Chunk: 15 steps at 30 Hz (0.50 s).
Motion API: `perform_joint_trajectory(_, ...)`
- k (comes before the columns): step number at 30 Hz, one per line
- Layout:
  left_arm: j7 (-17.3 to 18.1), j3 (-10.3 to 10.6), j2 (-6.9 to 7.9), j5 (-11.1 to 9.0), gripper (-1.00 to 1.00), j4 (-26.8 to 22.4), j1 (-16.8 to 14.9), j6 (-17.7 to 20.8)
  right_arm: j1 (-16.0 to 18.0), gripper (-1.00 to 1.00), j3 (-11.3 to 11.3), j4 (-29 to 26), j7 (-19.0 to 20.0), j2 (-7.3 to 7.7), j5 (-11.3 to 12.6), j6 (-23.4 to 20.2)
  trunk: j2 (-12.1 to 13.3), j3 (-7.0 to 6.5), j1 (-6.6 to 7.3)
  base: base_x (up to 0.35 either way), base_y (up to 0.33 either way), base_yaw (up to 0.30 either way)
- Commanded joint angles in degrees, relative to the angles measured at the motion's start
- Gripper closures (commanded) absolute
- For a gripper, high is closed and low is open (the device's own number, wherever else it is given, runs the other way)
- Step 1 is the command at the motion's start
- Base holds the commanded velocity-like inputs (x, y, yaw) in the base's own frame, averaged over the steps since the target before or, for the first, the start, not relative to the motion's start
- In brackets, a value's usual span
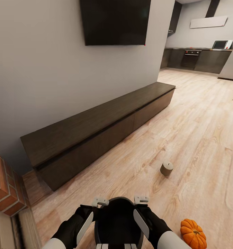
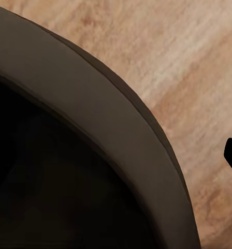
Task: Place each of the two pumpkins and all three candles from the living room inside a cabinet in the living room (use any cabinet), then make sure every cabinet is closed, and position the cauldron so it is next to a table in the living room.
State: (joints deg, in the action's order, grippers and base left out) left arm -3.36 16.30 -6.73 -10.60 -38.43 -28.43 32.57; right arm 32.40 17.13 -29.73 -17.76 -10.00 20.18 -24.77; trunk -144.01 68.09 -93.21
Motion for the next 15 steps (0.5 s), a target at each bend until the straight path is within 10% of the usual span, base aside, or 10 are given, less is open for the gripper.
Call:
perform_joint_trajectory(1, -0.4, 0.2, 0.04, -0.6, -1.0, -0.1, 0.0, 0.2, 0.0, -1.0, 0.2, -0.1, -0.5, 0.0, 0.4, -0.2, 0.0, 0.05, 0.01, 0.0, 0.0, 0.0)
perform_joint_trajectory(15, -1.1, -0.2, 0.08, -0.5, -1.0, -0.1, 0.0, -0.4, 0.0, -1.0, 0.1, 2.8, -0.8, 0.0, 0.6, -0.2, 0.0, 0.05, 0.01, 0.0, 0.0, 0.0)
